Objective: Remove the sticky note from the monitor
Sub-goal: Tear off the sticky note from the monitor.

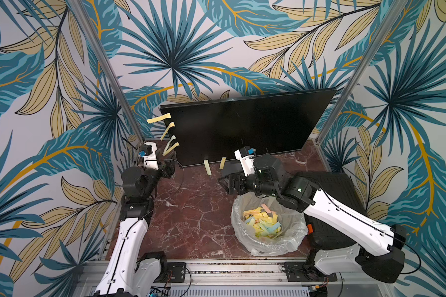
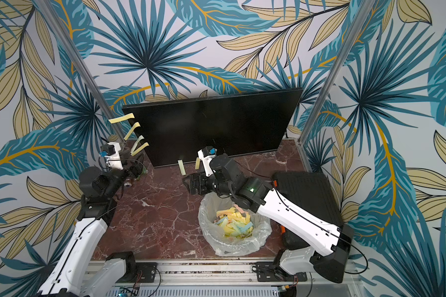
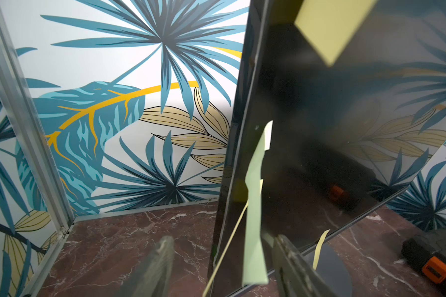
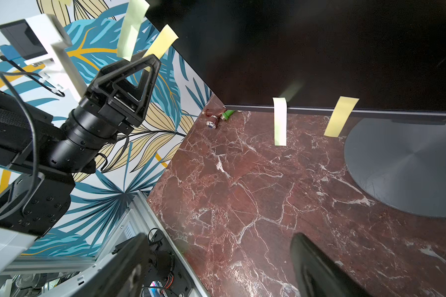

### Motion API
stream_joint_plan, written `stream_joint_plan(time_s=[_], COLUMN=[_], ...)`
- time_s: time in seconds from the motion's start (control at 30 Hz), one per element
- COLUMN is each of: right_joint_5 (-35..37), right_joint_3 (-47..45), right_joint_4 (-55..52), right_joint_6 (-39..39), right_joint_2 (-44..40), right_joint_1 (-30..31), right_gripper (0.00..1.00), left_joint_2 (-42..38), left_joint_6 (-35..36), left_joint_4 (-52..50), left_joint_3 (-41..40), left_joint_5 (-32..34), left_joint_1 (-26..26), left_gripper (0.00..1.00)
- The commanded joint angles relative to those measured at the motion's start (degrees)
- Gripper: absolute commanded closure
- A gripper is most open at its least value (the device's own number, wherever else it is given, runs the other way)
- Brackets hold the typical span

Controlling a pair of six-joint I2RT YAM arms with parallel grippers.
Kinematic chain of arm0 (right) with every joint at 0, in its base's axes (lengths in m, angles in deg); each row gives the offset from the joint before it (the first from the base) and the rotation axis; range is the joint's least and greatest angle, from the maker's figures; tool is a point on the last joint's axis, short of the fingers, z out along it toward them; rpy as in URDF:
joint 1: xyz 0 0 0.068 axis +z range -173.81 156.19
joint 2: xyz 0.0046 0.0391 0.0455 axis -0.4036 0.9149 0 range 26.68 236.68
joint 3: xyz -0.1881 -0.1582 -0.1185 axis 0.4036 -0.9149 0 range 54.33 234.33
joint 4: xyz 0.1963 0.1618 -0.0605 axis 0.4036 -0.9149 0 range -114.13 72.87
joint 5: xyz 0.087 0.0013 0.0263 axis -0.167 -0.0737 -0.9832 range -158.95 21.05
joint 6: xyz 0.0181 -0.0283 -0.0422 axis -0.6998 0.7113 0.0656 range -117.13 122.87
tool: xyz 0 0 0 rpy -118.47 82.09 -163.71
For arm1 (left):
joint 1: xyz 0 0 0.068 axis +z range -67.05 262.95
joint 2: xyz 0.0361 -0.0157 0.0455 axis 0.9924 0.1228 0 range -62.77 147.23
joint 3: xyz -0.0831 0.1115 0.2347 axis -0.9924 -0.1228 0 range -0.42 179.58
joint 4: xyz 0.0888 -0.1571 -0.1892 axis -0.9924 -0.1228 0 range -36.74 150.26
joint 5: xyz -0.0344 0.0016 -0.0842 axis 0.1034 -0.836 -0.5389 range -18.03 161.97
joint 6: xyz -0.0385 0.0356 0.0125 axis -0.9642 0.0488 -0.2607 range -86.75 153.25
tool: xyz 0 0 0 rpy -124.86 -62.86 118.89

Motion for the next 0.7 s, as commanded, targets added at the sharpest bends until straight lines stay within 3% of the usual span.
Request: stream_joint_plan(time_s=[0.0, 0.47, 0.57, 0.67], right_joint_5=[0.9, 1.03, 1.18, 1.18], right_joint_3=[0.66, 0.45, 0.54, 0.5], right_joint_4=[-0.1, -0.28, -0.23, -0.17], right_joint_6=[0.8, 0.78, 0.79, 0.85], right_joint_2=[0.46, 0.66, 0.64, 0.62], right_joint_1=[0.33, 0.29, 0.29, 0.3], right_gripper=[0.11, 0.11, 0.11, 0.11], left_joint_2=[0.7, 1.76, 1.6, 1.2], left_joint_6=[0.38, 1.44, 1.13, 0.74], left_joint_4=[1.04, -1.59, -1.88, -1.75], left_joint_3=[2.33, 3.7, 3.05, 2.13], left_joint_5=[-1.14, -2.44, -2.37, -1.68], left_joint_1=[0.55, 0.65, 0.64, 0.64], left_gripper=[0.39, 0.61, 0.6, 0.49])
